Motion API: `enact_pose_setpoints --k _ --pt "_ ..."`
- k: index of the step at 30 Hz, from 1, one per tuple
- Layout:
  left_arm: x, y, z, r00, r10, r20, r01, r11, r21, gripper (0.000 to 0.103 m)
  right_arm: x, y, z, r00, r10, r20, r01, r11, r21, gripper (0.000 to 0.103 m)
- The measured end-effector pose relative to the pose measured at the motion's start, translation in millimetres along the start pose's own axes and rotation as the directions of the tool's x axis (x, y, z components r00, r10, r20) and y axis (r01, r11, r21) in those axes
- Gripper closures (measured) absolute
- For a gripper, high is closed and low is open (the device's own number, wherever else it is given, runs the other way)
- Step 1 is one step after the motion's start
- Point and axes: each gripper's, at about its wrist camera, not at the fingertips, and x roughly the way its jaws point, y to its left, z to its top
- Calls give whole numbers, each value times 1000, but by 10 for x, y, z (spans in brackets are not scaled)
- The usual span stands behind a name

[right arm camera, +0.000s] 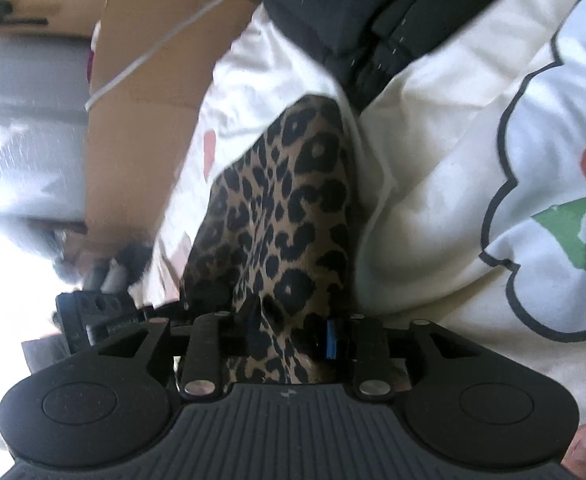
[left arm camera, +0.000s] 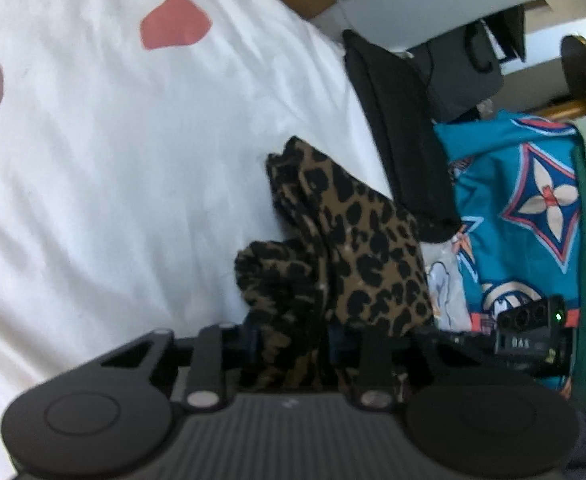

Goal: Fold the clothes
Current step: 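Grasp the leopard shorts bundle with the left tool while the right tool grips its other end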

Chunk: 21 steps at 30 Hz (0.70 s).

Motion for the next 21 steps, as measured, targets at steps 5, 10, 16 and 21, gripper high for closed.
enact_pose_setpoints --k 5,10,16,21 --pt "51 16 27 1000 12 -8 -12 1000 -26 53 71 -68 -32 1000 3 1 -3 999 37 68" --pt "92 69 46 1000 0 14 0 1000 -32 47 152 -40 -56 1000 5 -15 -5 1000 31 68" --pt "110 50 49 1000 -18 15 18 1000 -8 66 193 -39 -31 1000 11 -15 -10 999 50 70" --pt "55 -28 39 1000 -11 23 11 1000 14 74 163 -7 -52 1000 6 -8 -6 999 43 88"
